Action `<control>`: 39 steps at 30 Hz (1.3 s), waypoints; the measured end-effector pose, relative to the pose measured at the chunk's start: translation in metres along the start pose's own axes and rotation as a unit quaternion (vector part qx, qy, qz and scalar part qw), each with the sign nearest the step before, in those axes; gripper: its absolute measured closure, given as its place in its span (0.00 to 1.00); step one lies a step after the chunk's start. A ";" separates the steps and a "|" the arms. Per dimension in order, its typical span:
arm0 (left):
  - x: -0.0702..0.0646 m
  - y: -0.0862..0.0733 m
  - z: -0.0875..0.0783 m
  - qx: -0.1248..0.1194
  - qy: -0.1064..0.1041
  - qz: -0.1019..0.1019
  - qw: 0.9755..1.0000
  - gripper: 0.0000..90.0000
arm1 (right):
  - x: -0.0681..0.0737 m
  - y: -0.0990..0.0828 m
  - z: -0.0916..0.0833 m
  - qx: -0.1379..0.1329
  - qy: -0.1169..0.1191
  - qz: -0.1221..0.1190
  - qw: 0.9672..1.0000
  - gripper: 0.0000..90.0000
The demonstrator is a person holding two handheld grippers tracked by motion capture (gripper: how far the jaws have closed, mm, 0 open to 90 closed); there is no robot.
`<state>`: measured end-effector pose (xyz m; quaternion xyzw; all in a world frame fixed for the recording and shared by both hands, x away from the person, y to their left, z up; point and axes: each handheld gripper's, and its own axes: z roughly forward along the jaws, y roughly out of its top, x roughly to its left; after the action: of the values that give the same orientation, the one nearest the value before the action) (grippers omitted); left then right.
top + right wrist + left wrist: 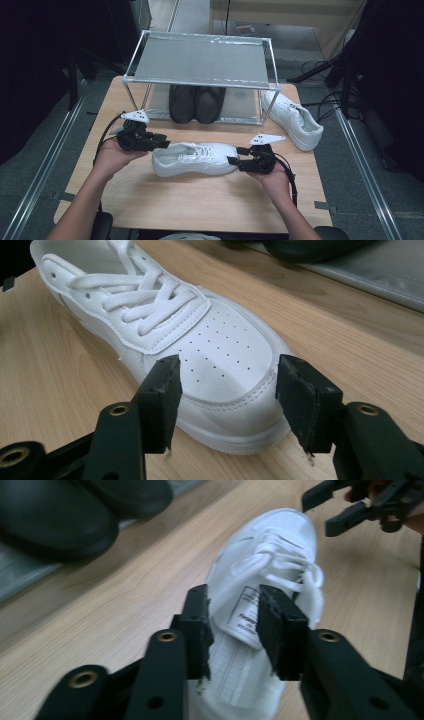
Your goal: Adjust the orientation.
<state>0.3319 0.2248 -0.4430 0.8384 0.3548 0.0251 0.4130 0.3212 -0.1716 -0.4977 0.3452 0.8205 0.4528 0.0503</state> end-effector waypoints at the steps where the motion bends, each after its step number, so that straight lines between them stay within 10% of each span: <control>1: 0.003 -0.001 0.000 -0.002 0.007 -0.002 1.000 0.82 | 0.000 0.000 0.000 -0.001 0.000 0.001 1.000 0.55; 6: 0.018 -0.007 0.001 -0.011 0.029 -0.012 0.999 0.99 | 0.005 0.002 -0.002 -0.005 0.021 0.002 1.000 0.73; 14: 0.026 -0.013 0.020 0.014 0.017 -0.019 1.000 1.00 | 0.013 0.001 0.011 0.020 0.035 -0.015 0.999 1.00; 28: 0.024 -0.022 0.023 0.003 0.015 -0.032 0.999 1.00 | 0.009 0.001 0.014 0.018 0.038 0.001 0.999 1.00; 33: 0.014 -0.026 0.036 0.059 0.032 -0.008 0.998 1.00 | 0.008 0.002 0.018 0.010 0.030 -0.001 0.999 1.00; 39: 0.000 -0.029 0.039 0.062 0.012 0.005 0.998 1.00 | 0.007 0.008 0.025 0.010 0.019 -0.013 1.000 1.00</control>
<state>0.3287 0.2104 -0.4895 0.8637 0.3568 0.0155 0.3557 0.3293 -0.1467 -0.5045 0.3262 0.8304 0.4501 0.0376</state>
